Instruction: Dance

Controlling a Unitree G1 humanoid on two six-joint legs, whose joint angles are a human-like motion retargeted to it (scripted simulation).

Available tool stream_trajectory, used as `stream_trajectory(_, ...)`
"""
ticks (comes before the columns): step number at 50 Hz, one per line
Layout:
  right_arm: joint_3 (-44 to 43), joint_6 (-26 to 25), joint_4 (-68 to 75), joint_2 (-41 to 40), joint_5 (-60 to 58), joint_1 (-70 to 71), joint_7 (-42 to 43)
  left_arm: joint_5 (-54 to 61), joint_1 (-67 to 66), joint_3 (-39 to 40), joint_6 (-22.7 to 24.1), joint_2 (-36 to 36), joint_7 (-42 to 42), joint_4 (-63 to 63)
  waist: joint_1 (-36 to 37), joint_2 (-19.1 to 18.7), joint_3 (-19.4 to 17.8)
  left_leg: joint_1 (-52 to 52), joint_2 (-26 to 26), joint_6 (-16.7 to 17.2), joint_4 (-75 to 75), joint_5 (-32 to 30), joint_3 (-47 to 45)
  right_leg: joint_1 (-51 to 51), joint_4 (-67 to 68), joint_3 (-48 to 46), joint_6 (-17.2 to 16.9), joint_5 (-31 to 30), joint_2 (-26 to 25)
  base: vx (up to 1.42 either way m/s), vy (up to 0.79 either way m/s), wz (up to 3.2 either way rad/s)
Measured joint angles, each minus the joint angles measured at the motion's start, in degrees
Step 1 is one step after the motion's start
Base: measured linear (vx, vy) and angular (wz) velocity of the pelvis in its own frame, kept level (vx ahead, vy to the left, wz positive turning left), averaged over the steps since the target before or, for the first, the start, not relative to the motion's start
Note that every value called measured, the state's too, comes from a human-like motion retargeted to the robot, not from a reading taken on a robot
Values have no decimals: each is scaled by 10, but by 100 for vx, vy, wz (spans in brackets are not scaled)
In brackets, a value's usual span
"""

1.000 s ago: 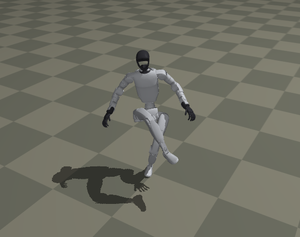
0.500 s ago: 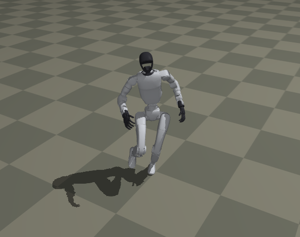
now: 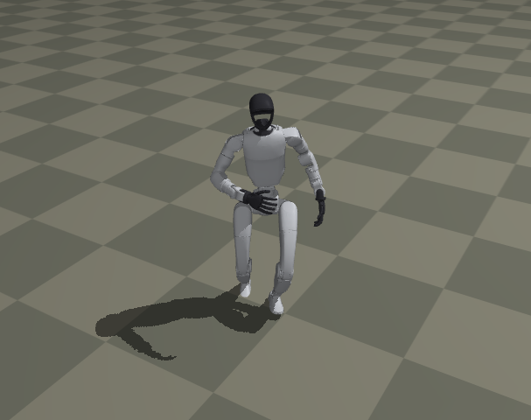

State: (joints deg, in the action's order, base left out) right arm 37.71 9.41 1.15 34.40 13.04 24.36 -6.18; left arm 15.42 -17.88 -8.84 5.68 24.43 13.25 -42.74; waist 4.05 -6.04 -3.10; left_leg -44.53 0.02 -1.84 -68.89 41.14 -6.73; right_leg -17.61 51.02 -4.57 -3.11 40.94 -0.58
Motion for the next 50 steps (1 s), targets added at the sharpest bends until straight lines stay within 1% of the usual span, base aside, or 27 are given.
stream_trajectory(2, -10, -2, 17, 1, -5, 0, 4, -12, 10, 12, -3, 13, 4, -24, 5, -7, 4, -12, 23, 9, -28, 9, 2, -3, -31, -2, 8, -6, -21, -31, -19, 0)
stream_trajectory(3, -12, -4, 29, 3, -12, -7, 6, -18, 7, 15, -5, 16, 2, -32, 2, -11, 2, -13, 30, 13, -51, 10, 3, -11, -19, -4, 11, 0, -24, -31, -18, 9)
stream_trajectory(5, -22, -8, 70, 1, -32, -15, 6, -34, 20, 25, -8, 27, -3, -56, 4, -14, 5, -11, 46, 18, -92, 13, 7, -12, -38, -5, 17, -5, -37, -28, -16, 12)
stream_trajectory(7, -27, -18, 116, 1, -55, -38, 5, -45, 25, 29, -11, 31, -13, -69, -1, -19, 7, 6, 56, 19, -139, 16, 13, -25, -18, -8, 22, 0, -41, -25, -13, 22)
stream_trajectory(11, -46, -29, 266, -15, -125, -90, -1, -59, 60, 25, -13, 44, -44, -89, -7, -20, 19, 88, 58, 24, -166, 25, 28, -25, -30, -14, 33, -5, -46, -20, -7, 36)
stream_trajectory(13, -55, -37, 349, -23, -163, -124, -1, -59, 80, 17, -12, 45, -63, -84, -13, -22, 25, 147, 51, 26, -140, 36, 32, -27, -23, -21, 36, -3, -45, -18, 0, 51)
stream_trajectory(15, -68, -44, 437, -30, -203, -159, 2, -53, 105, 7, -11, 41, -85, -66, -23, -21, 30, 211, 38, 23, -83, 54, 34, -30, -9, -32, 37, 4, -35, -18, 5, 67)
stream_trajectory(17, -87, -51, 516, -33, -235, -196, 10, -48, 134, -2, -8, 37, -111, -30, -40, -5, 34, 268, 3, 12, 4, 72, 28, -42, 28, -41, 29, 19, -2, -20, 8, 100)
stream_trajectory(20, -124, -57, 598, -30, -263, -249, 27, -43, 185, -12, 3, 33, -154, 54, -79, 54, 33, 327, -90, -20, 149, 89, 21, -88, 131, -36, 5, 49, 96, -23, 11, 139)
stream_trajectory(22, -146, -58, 621, -28, -275, -283, 40, -41, 224, -14, 15, 35, -189, 129, -110, 107, 26, 360, -162, -46, 240, 89, 28, -136, 219, 2, -22, 30, 171, -22, 13, 139)
stream_trajectory(23, -154, -57, 624, -29, -281, -298, 45, -40, 243, -14, 21, 37, -206, 168, -121, 127, 19, 376, -188, -52, 270, 89, 32, -159, 258, 18, -34, 10, 196, -17, 12, 101)
stream_trajectory(25, -166, -56, 621, -30, -297, -327, 55, -42, 277, -14, 29, 39, -238, 245, -140, 152, 5, 400, -220, -62, 309, 89, 44, -201, 321, 51, -51, -7, 216, -14, 10, 66)
stream_trajectory(26, -169, -55, 614, -29, -306, -338, 58, -44, 292, -15, 31, 39, -252, 282, -146, 155, 0, 408, -225, -63, 326, 85, 49, -219, 341, 60, -55, -14, 218, -12, 8, 42)
stream_trajectory(28, -171, -50, 596, -25, -324, -355, 63, -46, 319, -18, 36, 39, -274, 351, -157, 151, -6, 419, -226, -62, 360, 72, 58, -252, 364, 67, -56, -28, 219, -9, 7, 29)
stream_trajectory(30, -167, -43, 575, -18, -340, -364, 68, -42, 340, -27, 42, 36, -288, 409, -168, 136, -4, 421, -215, -57, 389, 57, 64, -279, 358, 64, -55, -36, 215, -6, 5, 23)
stream_trajectory(35, -147, -30, 526, 4, -360, -353, 87, -11, 361, -70, 62, 33, -284, 514, -180, 81, 18, 392, -175, -39, 440, 27, 75, -327, 240, 37, -49, -20, 192, -1, 1, 4)
stream_trajectory(39, -136, -29, 507, 11, -356, -318, 103, 16, 349, -107, 69, 27, -262, 548, -172, 49, 39, 350, -153, -32, 442, 20, 76, -350, 140, 23, -46, 3, 168, 0, 0, 0)
stream_trajectory(42, -133, -28, 494, 13, -346, -285, 116, 28, 320, -124, 67, 21, -246, 538, -164, 40, 45, 320, -147, -34, 426, 24, 74, -368, 109, 22, -46, 6, 159, -4, 1, -9)
stream_trajectory(45, -135, -24, 466, 14, -330, -258, 132, 28, 276, -126, 61, 17, -229, 494, -159, 41, 43, 294, -147, -41, 400, 33, 66, -391, 114, 26, -47, -6, 163, -8, 2, -14)
stream_trajectory(47, -138, -19, 436, 14, -313, -246, 138, 22, 236, -123, 51, 13, -216, 444, -158, 48, 40, 277, -153, -49, 374, 42, 59, -393, 152, 32, -45, -10, 171, -10, 3, -10)
stream_trajectory(50, -143, -15, 370, 19, -279, -234, 140, 5, 173, -113, 33, 8, -183, 346, -160, 63, 33, 262, -169, -63, 343, 54, 47, -374, 235, 41, -32, -6, 185, -11, 2, -12)
